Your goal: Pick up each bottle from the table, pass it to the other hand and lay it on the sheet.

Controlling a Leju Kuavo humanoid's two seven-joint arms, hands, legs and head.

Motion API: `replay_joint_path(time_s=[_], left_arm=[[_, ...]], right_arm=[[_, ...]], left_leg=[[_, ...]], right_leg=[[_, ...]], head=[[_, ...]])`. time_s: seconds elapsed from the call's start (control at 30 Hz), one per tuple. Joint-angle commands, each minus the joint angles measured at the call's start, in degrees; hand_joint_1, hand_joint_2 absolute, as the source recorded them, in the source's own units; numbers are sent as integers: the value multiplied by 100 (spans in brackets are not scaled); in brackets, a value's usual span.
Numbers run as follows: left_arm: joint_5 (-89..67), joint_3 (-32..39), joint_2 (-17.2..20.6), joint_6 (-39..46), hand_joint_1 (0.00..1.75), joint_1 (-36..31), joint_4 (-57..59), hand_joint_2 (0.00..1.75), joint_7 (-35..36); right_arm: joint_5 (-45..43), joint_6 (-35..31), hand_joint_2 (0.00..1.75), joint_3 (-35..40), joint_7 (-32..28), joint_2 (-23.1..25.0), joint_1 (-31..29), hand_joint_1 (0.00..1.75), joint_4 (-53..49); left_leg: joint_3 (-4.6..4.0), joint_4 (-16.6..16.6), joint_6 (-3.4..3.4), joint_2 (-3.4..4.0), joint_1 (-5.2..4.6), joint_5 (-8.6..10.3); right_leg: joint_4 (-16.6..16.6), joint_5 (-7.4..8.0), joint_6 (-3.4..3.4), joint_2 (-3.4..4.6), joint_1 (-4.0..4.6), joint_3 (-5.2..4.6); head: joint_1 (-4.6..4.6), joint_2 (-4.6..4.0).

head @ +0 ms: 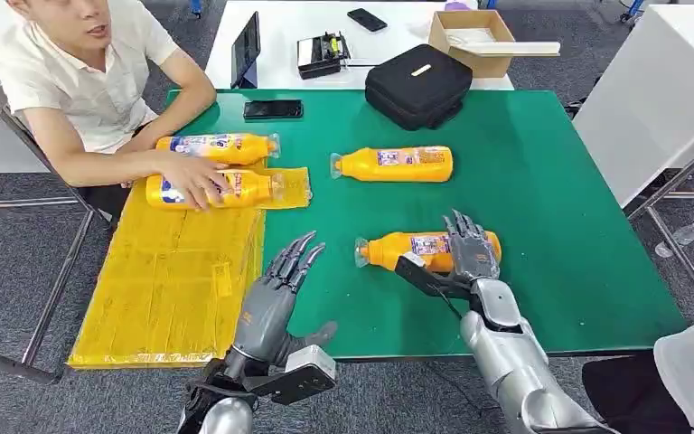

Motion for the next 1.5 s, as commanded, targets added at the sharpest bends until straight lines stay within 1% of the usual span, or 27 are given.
replay_joint_path(time_s=[0.03,0.1,0.17,0.23,0.3,0.33,0.37,0.43,0.6,0.67,0.73,0.77,0.8,0.83,0.87,0.9,0.97,1.0,1.03,1.07,1.13,1.2,1.37,1.4,1.43,1.47,1.5], left_arm=[[80,-140,-224,-71,0,80,164,175,15],[94,-133,-223,-84,0,78,165,175,4],[161,-138,-212,-144,0,52,193,175,-67],[208,-141,-211,-172,0,29,225,175,-110],[212,-138,-210,-174,0,22,232,175,-112],[212,-138,-210,-174,0,22,232,175,-112],[212,-138,-210,-174,0,22,232,175,-112],[238,-149,-205,-186,0,17,236,175,-137],[356,-157,-220,-186,0,-4,229,175,-192],[731,-10,-296,-208,0,67,171,175,-183],[1532,267,-390,-412,0,193,53,175,-110],[2197,465,-485,-783,0,263,72,175,285],[2845,556,-485,-959,0,251,174,175,658],[2870,584,-485,-961,0,234,249,175,642],[2893,589,-485,-960,0,221,306,175,603],[2899,587,-485,-956,0,216,323,175,592],[4205,688,-485,-1046,0,204,544,175,1229],[4755,796,-485,-1092,0,144,802,175,1260],[5087,889,-485,-1164,0,100,975,175,1186],[5386,955,-485,-1308,0,44,1139,175,1119],[5608,979,-448,-1612,0,39,1348,175,737],[5553,998,-464,-1734,0,-66,1297,175,672],[5204,902,-485,-1616,0,-54,1149,175,794],[4944,812,-447,-1580,0,-60,1110,175,661],[4916,807,-476,-1569,0,-48,1074,175,663],[4916,807,-476,-1569,0,-48,1074,175,663],[4916,807,-476,-1569,0,-48,1074,175,663]], right_arm=[[-185,750,175,-214,-54,-263,-15,175,728],[-315,831,175,-299,-187,-292,16,175,808],[-944,1339,175,-614,-643,-396,64,175,1010],[-1281,1533,175,-742,-914,-596,221,175,1087],[-1354,1556,175,-754,-1008,-673,298,175,1086],[-1354,1556,175,-754,-1008,-673,298,175,1086],[-1354,1556,175,-754,-1008,-673,298,175,1086],[-1632,1740,175,-767,-1090,-692,368,175,977],[-2313,1860,175,-836,-1470,-799,672,175,655],[-2953,2044,175,-932,-1774,-712,958,175,182],[-3792,2330,175,-856,-1902,-606,1687,175,-1091],[-4167,2414,175,-821,-1945,-494,2030,175,-1781],[-4350,2448,175,-636,-1808,-384,2328,175,-2536],[-4396,2458,175,-549,-1631,-352,2383,175,-2731],[-4456,2471,175,-465,-1487,-354,2399,175,-2860],[-4485,2470,175,-432,-1457,-372,2381,175,-2852],[-4643,2394,175,-170,-1874,-311,2185,175,-2923],[-4680,2411,175,81,-2007,-184,1873,175,-2852],[-4736,2439,175,271,-2065,-89,1623,175,-2757],[-4774,2439,175,453,-2087,-18,1408,175,-2661],[-4869,2356,175,874,-2143,78,962,175,-2363],[-4888,2261,175,1122,-2139,133,781,175,-2253],[-5061,2118,175,1348,-2079,166,917,175,-2472],[-5079,2113,175,1391,-2075,186,943,175,-2520],[-5091,2104,175,1424,-2054,206,982,175,-2573],[-5091,2104,175,1424,-2054,206,982,175,-2573],[-5091,2104,175,1424,-2054,206,982,175,-2573]], left_leg=[[15,-1,3,-9,2,-2],[19,-3,3,-2,2,-4],[21,-3,1,-15,4,-2],[40,-6,2,-39,3,0],[51,-3,4,-15,6,-7],[60,-5,8,-37,9,-11],[73,-8,8,-45,10,-10],[98,-5,17,-30,9,-28],[126,-11,22,-44,13,-30],[142,-7,25,-35,13,-39],[153,-7,27,-36,15,-43],[152,-13,28,-41,14,-40],[162,-8,28,-32,16,-47],[165,-5,28,-27,16,-51],[162,-11,27,-31,19,-50],[166,-6,25,-6,16,-60],[156,-10,12,8,13,-70],[160,-7,12,37,10,-76],[159,-10,10,50,11,-76],[166,-7,13,62,10,-75],[152,-11,12,93,17,-71],[123,-5,11,125,15,-71],[88,-3,12,80,13,-45],[75,1,17,53,17,-42],[73,-2,16,45,16,-40],[56,-2,17,45,15,-36],[62,0,16,58,18,-43]], right_leg=[[-8,-4,-20,-18,7,26],[-11,-4,-22,-12,7,30],[-12,-3,-13,-21,7,32],[-18,-11,-15,-45,7,53],[-20,-5,-19,-21,11,31],[-26,-10,-16,-43,14,53],[-32,-15,-24,-53,16,33],[-32,-30,-5,-32,15,60],[-55,-28,-16,-51,20,96],[-53,-34,-6,-38,19,114],[-60,-36,-6,-39,21,130],[-65,-35,-12,-48,21,134],[-63,-38,-6,-36,22,139],[-60,-41,-1,-29,21,141],[-66,-43,-7,-36,26,144],[-56,-42,0,-8,22,141],[-56,-36,-3,3,21,159],[-50,-31,3,36,18,171],[-52,-24,-15,48,21,163],[-49,-22,-10,58,23,169],[-46,-12,-13,88,24,144],[-31,-6,-17,115,23,109],[-21,-13,-42,63,22,81],[-23,-14,-28,52,24,83],[-25,-16,-30,43,23,86],[-22,-12,-22,45,19,67],[-23,-15,-30,52,24,71]], head=[[2,0],[0,0],[0,0],[2,0],[-2,0],[2,0],[-2,0],[0,0],[0,0],[0,0],[2,0],[0,0],[2,0],[2,0],[7,0],[4,0],[2,0],[-2,0],[0,0],[2,0],[4,0],[0,0],[2,0],[2,0],[2,0],[0,0],[2,0]])
